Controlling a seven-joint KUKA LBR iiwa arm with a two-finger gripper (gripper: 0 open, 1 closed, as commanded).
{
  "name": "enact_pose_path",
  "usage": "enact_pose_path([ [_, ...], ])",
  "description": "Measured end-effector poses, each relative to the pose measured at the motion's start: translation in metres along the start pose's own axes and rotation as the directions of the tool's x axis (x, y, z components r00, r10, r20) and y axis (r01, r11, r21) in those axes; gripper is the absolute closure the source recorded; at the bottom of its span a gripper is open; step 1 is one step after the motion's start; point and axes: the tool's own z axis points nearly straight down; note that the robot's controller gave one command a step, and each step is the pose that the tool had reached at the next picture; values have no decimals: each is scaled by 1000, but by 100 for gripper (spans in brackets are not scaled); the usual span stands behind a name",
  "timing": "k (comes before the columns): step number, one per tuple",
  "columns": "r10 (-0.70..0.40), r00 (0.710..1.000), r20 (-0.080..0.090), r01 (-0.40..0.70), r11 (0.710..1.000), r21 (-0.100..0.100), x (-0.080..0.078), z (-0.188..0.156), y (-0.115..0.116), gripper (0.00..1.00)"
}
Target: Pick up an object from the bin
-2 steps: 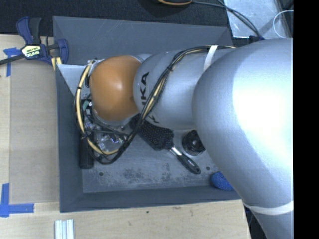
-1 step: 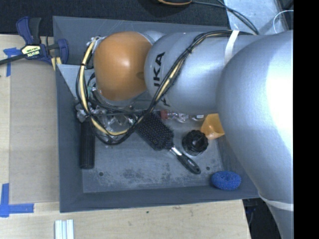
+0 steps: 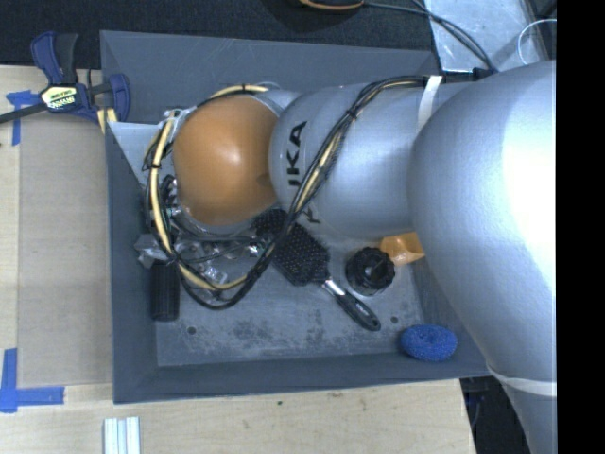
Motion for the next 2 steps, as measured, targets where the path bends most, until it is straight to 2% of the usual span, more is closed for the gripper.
enact_pose_path([
  [1,-283,959,-3,283,959,6,-18,29,-40,0],
  [2,-391,920,1,391,920,-1,-2,29,-7,100],
])
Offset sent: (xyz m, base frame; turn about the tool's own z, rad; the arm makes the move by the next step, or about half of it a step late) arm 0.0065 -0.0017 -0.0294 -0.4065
